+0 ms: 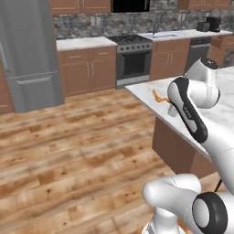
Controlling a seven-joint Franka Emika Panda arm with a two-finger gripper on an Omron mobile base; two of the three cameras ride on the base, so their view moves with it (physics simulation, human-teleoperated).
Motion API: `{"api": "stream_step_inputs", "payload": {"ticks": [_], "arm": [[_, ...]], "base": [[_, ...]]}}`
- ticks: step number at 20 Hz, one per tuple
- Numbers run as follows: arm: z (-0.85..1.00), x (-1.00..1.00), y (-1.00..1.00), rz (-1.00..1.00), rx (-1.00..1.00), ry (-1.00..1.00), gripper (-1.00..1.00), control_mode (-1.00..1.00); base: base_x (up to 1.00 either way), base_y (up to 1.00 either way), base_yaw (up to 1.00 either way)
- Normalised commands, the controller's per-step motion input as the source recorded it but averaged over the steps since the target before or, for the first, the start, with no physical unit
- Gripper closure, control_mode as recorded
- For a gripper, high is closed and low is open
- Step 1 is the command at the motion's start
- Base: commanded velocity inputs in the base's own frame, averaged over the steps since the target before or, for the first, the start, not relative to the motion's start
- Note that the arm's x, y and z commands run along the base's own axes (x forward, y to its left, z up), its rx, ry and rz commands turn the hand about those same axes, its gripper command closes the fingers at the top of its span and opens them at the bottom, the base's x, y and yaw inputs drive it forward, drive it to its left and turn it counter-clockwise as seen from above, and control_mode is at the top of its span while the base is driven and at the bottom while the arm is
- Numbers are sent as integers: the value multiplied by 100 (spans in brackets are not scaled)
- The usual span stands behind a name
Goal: Pick up the metallic utensils from the counter and place them in the open drawer. Make sure not to pick up any wooden utensils.
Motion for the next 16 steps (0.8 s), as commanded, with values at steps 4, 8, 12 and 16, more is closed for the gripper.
{"api": "stream_step_inputs", "payload": {"ticks": [4, 8, 12, 16], "arm": [[0, 0, 0, 0, 0, 0, 100, 100], [0, 0, 0, 0, 0, 0, 100, 100], [0, 0, 0, 0, 0, 0, 100, 100], [0, 0, 0, 0, 0, 0, 100, 100]], "base": [[95, 98, -40], [100, 82, -49], [100, 79, -53], [100, 97, -56]]}}
